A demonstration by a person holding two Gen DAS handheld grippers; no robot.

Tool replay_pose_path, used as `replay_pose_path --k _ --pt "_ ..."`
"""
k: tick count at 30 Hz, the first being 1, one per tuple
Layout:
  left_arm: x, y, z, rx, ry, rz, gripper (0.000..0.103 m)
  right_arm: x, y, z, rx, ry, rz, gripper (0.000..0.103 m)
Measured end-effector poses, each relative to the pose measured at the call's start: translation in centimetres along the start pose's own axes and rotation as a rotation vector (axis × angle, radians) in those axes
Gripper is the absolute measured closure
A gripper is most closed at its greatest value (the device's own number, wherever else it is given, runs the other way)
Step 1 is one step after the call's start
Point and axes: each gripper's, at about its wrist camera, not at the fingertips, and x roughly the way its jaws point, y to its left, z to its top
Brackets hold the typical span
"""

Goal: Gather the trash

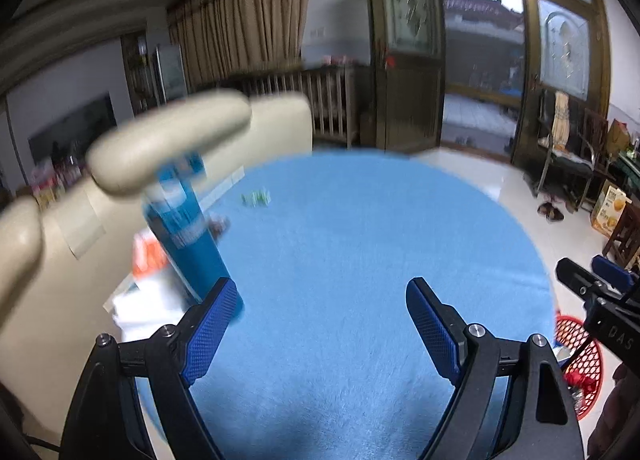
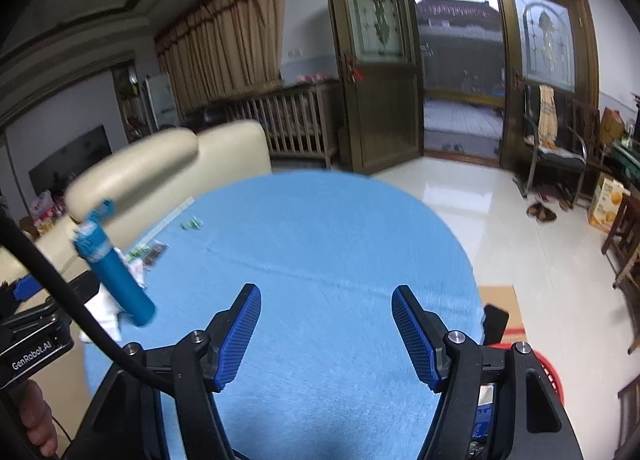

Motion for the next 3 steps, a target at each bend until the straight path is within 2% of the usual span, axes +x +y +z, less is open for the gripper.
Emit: replay_pose_path --k 3 --pt "6.3 1.0 -2.2 -0.030 0.112 -0.002 0.016 4.8 -0.7 -1.3 -0.010 0.080 -0.047 0.027"
